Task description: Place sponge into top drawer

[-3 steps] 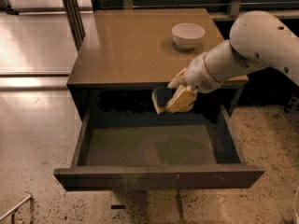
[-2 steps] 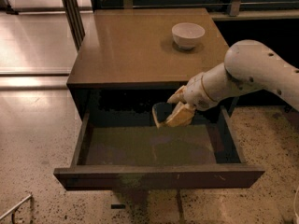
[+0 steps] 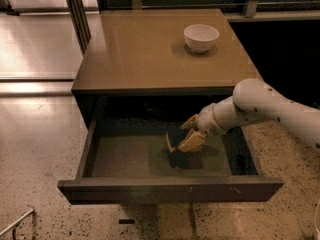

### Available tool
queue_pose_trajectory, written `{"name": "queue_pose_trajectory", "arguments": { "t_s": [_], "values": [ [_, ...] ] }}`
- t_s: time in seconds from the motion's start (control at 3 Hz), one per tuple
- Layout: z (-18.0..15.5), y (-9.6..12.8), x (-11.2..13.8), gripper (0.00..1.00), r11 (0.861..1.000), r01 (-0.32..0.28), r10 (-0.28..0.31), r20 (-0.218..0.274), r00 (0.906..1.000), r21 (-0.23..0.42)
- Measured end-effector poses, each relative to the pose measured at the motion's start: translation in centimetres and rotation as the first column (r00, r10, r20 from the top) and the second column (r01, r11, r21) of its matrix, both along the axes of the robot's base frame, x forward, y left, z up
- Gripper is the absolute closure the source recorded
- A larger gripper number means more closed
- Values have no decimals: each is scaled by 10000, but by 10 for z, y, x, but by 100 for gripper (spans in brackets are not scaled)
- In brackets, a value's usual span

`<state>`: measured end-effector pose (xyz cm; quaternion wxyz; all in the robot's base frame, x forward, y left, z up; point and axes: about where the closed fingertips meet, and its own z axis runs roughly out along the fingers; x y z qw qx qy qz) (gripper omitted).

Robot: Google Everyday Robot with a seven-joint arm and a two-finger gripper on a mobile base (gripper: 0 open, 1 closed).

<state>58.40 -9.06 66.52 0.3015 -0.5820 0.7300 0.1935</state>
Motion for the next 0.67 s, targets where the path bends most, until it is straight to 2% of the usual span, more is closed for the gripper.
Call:
{"name": "queue_pose_trajectory", "arguments": {
  "t_s": [0.33, 0.67],
  "values": [
    [-43, -3, 8, 100, 9999, 17, -7, -671, 9977, 150],
    [-48, -3, 8, 81, 9998, 19, -5, -749, 9972, 181]
  ]
}}
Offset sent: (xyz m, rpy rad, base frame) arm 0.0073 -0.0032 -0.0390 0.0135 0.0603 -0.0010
